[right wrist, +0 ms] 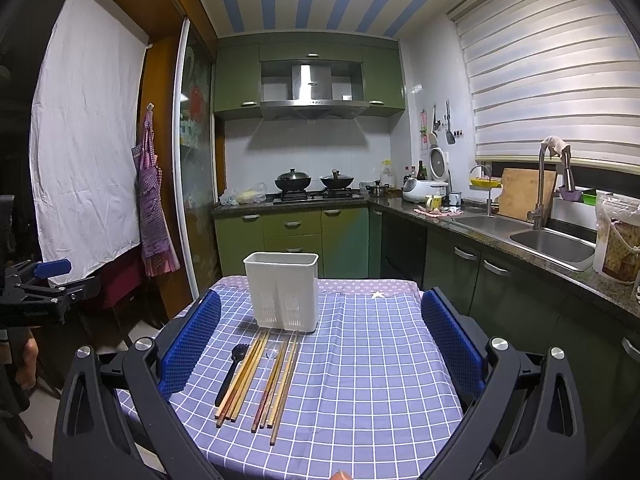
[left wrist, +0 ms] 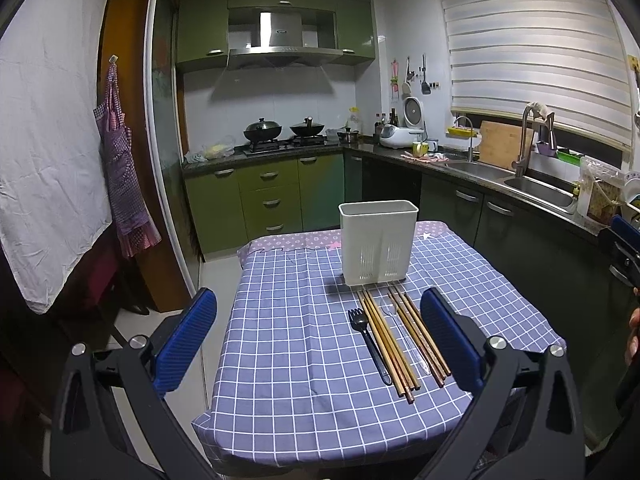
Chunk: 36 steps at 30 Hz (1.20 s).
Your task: Organize utensils
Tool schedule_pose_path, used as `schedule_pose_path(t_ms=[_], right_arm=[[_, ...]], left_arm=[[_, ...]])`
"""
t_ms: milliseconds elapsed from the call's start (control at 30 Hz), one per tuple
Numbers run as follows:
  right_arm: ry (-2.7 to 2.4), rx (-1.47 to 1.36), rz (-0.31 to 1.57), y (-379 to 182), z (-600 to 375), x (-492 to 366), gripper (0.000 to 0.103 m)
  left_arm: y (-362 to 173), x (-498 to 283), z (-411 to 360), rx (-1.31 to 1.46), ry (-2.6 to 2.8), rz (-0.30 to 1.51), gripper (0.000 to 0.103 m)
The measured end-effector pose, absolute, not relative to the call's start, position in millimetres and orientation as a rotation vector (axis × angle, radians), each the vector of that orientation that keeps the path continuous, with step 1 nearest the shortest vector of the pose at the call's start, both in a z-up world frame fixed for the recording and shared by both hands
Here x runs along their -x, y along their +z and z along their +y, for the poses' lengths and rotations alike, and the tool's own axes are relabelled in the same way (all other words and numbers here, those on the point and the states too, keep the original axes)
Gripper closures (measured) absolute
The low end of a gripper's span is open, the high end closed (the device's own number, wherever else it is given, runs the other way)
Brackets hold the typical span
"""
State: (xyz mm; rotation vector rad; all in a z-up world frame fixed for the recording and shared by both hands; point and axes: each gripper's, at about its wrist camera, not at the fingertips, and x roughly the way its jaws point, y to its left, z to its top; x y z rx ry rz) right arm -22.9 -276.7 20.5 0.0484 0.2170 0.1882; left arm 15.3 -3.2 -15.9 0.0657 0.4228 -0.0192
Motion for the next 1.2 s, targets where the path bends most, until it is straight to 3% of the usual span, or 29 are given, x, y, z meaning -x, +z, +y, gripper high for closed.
schedule_pose_path(t_ms=[1200], right_arm=[[0.191,-0.056,0.227,19.8,-274.1,21.1,0.004]], left_arm=[[-16.3,-16.2,-8.0,-0.075,-0.026,0.427,0.006]])
